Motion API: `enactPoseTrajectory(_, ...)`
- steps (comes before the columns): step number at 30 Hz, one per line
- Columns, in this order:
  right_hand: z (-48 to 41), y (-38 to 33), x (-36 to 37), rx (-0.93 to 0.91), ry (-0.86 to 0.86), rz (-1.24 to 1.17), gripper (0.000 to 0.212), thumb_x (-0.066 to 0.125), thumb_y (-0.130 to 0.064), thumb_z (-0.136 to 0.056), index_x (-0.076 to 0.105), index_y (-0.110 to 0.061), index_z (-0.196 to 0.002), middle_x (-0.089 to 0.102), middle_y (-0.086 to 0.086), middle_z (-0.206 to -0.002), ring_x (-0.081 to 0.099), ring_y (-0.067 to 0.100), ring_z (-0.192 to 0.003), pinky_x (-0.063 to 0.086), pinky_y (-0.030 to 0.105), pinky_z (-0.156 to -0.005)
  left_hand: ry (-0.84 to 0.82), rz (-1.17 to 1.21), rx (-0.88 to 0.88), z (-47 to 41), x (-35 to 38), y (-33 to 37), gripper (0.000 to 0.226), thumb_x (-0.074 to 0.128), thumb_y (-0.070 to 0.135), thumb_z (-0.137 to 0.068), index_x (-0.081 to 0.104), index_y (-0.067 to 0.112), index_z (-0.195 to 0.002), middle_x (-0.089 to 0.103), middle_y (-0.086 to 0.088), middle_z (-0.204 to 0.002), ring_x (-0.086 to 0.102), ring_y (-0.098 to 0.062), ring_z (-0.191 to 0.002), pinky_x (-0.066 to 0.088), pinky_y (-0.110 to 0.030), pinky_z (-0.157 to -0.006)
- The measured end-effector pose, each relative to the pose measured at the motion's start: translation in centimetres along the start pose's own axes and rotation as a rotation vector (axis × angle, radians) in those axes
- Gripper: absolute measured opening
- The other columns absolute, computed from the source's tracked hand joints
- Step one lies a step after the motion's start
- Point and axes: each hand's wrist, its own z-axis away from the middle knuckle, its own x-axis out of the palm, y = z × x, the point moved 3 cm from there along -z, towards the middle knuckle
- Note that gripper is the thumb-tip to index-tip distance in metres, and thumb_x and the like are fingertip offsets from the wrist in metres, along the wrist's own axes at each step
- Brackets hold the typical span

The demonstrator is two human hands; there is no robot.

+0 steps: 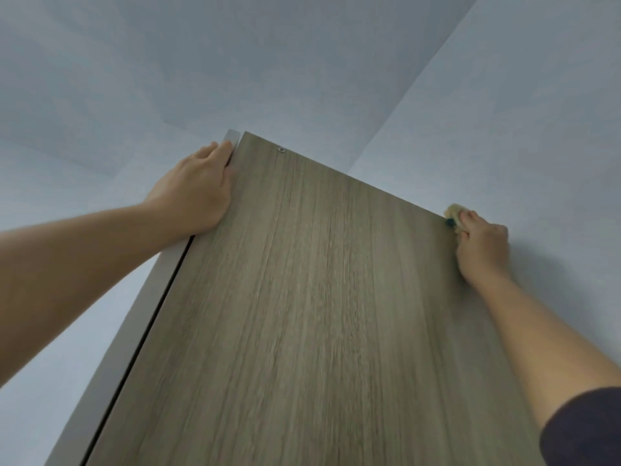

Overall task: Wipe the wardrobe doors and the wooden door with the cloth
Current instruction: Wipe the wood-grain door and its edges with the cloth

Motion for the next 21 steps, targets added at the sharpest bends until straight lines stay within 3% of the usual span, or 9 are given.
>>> enactPoseTrajectory(4,0.2,2.9,-0.4,0.08,-0.021,0.041,0.044,0.045,0.002,-0.092,0.056,-0.009,-0.133,0.062,0.014,-0.128,0.049,0.048,-0.107,0.043,0.044,-0.093,0.016,0.001,0.005,0.2,-0.2,0.0,0.019,0.025,0.029,-0.103,0.04,0.018,-0.099,0.05,-0.001,-0.095,0.049,-0.027,-0.09,0.039,-0.042,-0.076)
enactPoseTrajectory(9,0.5,4.0,-1.0,0.261,-0.068,0.066,0.049,0.045,-0.001,-0.093,0.053,-0.015,-0.14,0.062,0.028,-0.117,0.055,0.045,-0.105,0.04,0.043,-0.096,0.023,0.003,0.005,0.3,-0.2,0.1,0.02,0.026,0.027,-0.103,0.041,0.016,-0.1,0.051,-0.003,-0.094,0.049,-0.027,-0.089,0.037,-0.04,-0.075)
enactPoseTrajectory(13,1.2,3.5,-1.5,0.413,-0.038,-0.129,0.046,0.047,-0.012,-0.093,0.056,-0.026,-0.136,0.067,0.019,-0.115,0.062,0.041,-0.1,0.051,0.045,-0.093,0.027,0.037,0.002,0.2,0.0,0.0,0.019,0.026,0.025,-0.103,0.042,0.014,-0.101,0.051,-0.004,-0.094,0.048,-0.027,-0.089,0.034,-0.038,-0.074)
enactPoseTrajectory(16,1.7,1.7,-1.4,0.422,-0.024,-0.207,0.043,0.05,-0.018,-0.092,0.059,-0.031,-0.132,0.071,0.012,-0.107,0.066,0.036,-0.092,0.055,0.044,-0.088,0.033,0.067,-0.002,0.2,0.0,0.0,0.016,0.028,0.024,-0.102,0.037,0.012,-0.096,0.049,-0.005,-0.088,0.047,-0.028,-0.085,0.032,-0.038,-0.07)
enactPoseTrajectory(18,2.0,-0.4,-1.4,0.388,-0.008,-0.246,0.043,0.05,-0.02,-0.09,0.06,-0.033,-0.13,0.072,0.009,-0.103,0.066,0.033,-0.091,0.054,0.041,-0.087,0.032,0.103,-0.039,0.2,0.0,-0.1,0.016,0.029,0.024,-0.102,0.035,0.01,-0.105,0.049,-0.006,-0.088,0.045,-0.03,-0.086,0.031,-0.038,-0.069)
enactPoseTrajectory(21,2.7,-4.9,-1.3,0.314,-0.005,-0.316,0.043,0.048,-0.019,-0.091,0.061,-0.033,-0.13,0.071,0.004,-0.099,0.065,0.029,-0.091,0.054,0.037,-0.082,-0.006,0.152,-0.108,0.0,0.0,-0.3,0.036,0.03,0.027,-0.103,0.03,0.004,-0.131,0.052,-0.01,-0.102,0.044,-0.029,-0.093,0.03,-0.036,-0.075)
